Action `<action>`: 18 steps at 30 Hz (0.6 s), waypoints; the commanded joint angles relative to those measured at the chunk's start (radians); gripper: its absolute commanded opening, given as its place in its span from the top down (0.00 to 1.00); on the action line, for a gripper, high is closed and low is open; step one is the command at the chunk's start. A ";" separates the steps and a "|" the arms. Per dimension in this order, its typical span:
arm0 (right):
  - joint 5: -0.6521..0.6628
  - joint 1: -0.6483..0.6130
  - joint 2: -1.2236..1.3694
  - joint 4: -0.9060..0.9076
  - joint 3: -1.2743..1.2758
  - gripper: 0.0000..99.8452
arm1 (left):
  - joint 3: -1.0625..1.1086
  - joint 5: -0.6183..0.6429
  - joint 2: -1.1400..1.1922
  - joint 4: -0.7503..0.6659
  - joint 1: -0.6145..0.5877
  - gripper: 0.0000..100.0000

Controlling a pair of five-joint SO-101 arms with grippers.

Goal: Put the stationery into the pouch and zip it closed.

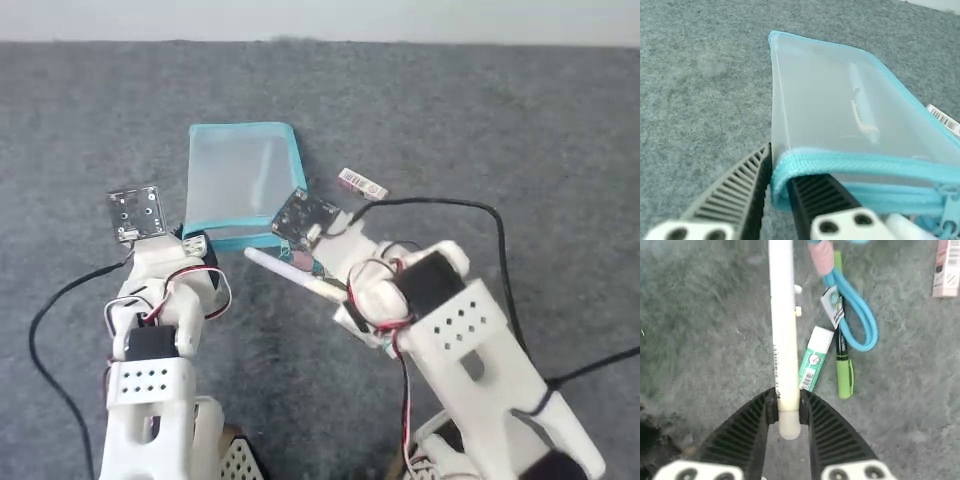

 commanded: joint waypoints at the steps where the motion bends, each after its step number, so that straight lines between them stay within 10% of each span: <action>1: -0.040 0.048 0.048 -0.016 -0.133 0.99 | -0.038 -0.006 -0.028 -0.029 0.009 0.99; 18: -0.210 0.067 0.378 -0.061 -0.440 0.99 | -0.007 -0.086 -0.035 -0.032 0.160 0.99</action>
